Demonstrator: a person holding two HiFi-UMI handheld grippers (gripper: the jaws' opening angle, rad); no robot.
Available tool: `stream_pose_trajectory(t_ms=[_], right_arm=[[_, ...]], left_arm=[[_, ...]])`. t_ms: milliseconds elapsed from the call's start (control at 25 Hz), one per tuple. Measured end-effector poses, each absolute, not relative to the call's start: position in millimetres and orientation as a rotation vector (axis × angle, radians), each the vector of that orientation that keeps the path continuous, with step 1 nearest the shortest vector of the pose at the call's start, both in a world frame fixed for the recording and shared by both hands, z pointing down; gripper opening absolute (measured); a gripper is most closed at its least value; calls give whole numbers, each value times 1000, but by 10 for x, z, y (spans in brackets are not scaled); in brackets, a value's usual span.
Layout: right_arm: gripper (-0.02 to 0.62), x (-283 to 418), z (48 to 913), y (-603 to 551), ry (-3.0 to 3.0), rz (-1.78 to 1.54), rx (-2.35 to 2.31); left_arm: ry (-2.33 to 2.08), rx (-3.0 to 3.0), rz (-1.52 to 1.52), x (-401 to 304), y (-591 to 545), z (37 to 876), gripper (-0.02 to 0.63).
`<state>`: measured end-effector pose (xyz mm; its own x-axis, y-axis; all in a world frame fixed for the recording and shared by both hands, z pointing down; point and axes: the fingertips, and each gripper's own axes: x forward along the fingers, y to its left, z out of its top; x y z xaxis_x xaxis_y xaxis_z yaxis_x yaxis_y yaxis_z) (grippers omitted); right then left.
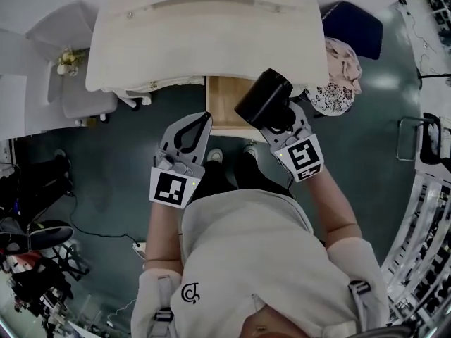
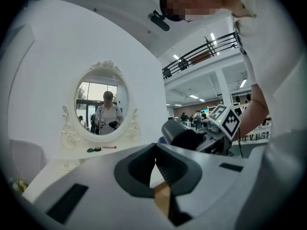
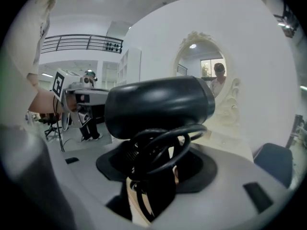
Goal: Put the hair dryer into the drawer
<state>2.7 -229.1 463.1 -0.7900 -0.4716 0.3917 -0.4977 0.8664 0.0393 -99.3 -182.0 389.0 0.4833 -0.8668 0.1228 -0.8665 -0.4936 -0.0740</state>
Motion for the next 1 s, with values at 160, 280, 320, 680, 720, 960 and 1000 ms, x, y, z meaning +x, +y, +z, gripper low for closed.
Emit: stream_pose_trajectory(t_ms=[160, 280, 320, 680, 720, 960, 1000], right_arm=[[244, 18, 5264, -2379, -2530, 61, 570], [244, 18, 5733, -2391, -2399, 1, 458], [244, -2, 5869, -2383, -2371, -8, 409], [245, -214, 6981, -2265, -2129, -2, 73], [245, -229, 7085, -2256, -2102, 7, 50], [247, -269, 7600, -2280, -1966, 65, -25], [247, -265, 7672, -2278, -1947, 73, -31]], left_arm=[[1658, -2759, -128, -901, -1804, 4121, 14], [1701, -2785, -100, -904, -1766, 4254, 14], [1721, -2788, -100, -918, -1747, 4293, 14], [1901, -2763, -107, -1130, -1573, 4623, 14], [1906, -2768, -119, -1144, -1554, 4660, 14], [1942, -2792, -130, -1212, -1501, 4832, 14], [1947, -2796, -130, -1222, -1496, 4861, 14]])
